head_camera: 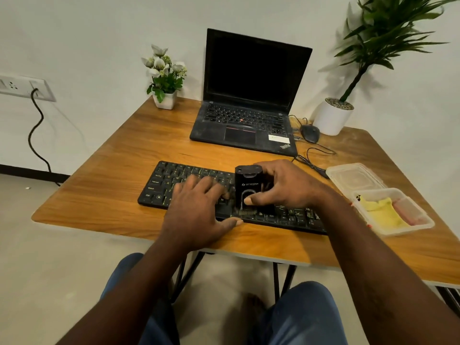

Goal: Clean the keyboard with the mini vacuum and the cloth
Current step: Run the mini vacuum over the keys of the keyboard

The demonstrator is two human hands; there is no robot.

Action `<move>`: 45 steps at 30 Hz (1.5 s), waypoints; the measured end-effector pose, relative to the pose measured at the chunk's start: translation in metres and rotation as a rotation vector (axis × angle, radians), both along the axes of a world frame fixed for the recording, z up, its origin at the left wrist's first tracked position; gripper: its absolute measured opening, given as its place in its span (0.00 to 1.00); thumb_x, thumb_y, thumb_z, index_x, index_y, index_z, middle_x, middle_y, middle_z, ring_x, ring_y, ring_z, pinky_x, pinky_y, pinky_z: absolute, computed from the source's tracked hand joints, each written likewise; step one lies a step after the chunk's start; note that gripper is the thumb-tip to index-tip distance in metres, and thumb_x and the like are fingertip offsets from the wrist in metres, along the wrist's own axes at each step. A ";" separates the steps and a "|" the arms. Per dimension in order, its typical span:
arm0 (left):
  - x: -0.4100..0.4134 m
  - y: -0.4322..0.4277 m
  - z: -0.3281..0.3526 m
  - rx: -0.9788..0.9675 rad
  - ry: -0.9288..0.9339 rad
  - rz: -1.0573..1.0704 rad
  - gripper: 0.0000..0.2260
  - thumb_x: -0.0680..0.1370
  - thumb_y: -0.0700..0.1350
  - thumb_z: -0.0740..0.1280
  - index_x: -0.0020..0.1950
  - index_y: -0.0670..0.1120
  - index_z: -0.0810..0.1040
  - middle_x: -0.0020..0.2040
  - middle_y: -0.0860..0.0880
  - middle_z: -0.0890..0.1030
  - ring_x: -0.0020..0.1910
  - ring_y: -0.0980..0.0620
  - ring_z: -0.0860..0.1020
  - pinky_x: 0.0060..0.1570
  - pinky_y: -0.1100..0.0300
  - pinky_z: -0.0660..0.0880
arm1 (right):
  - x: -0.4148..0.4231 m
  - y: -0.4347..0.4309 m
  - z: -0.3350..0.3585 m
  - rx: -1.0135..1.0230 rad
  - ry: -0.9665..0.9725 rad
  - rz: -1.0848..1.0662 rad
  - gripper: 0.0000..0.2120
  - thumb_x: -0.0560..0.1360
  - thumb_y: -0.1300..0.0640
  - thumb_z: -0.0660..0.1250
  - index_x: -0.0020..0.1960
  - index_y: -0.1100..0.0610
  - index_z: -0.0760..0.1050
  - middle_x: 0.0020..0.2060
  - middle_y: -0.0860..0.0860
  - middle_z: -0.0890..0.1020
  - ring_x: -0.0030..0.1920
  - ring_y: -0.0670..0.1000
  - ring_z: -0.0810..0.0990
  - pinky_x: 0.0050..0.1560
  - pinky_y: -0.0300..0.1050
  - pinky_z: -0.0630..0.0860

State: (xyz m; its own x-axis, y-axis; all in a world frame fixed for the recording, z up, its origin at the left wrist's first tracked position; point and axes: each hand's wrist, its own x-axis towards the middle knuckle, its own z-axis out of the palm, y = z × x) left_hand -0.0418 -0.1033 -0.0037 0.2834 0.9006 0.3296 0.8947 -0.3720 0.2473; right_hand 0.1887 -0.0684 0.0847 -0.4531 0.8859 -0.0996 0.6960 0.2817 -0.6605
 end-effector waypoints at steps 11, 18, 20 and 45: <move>0.004 -0.002 0.001 0.028 -0.016 -0.022 0.29 0.70 0.75 0.61 0.61 0.58 0.76 0.59 0.53 0.75 0.61 0.49 0.69 0.61 0.46 0.67 | 0.064 -0.024 0.004 0.054 0.066 -0.155 0.21 0.70 0.55 0.81 0.61 0.46 0.81 0.48 0.44 0.87 0.47 0.41 0.85 0.44 0.36 0.79; 0.045 -0.006 0.000 0.074 0.048 -0.042 0.31 0.72 0.76 0.58 0.62 0.55 0.76 0.57 0.52 0.75 0.58 0.49 0.69 0.57 0.47 0.68 | 0.045 -0.022 -0.021 0.345 0.070 -0.295 0.21 0.70 0.51 0.80 0.61 0.48 0.80 0.51 0.41 0.84 0.51 0.40 0.81 0.47 0.37 0.79; 0.044 -0.005 -0.002 0.059 0.034 -0.037 0.31 0.72 0.76 0.59 0.63 0.55 0.75 0.58 0.52 0.75 0.58 0.49 0.70 0.57 0.47 0.68 | 0.033 -0.028 -0.032 0.403 0.023 -0.176 0.17 0.70 0.50 0.80 0.56 0.50 0.81 0.47 0.43 0.84 0.47 0.42 0.81 0.44 0.43 0.80; 0.041 -0.001 -0.007 0.050 -0.029 -0.040 0.27 0.72 0.75 0.61 0.60 0.57 0.75 0.57 0.54 0.75 0.59 0.50 0.69 0.58 0.47 0.68 | 0.080 -0.051 -0.033 0.512 -0.077 -0.371 0.15 0.67 0.52 0.82 0.48 0.46 0.79 0.39 0.42 0.82 0.40 0.45 0.82 0.37 0.51 0.80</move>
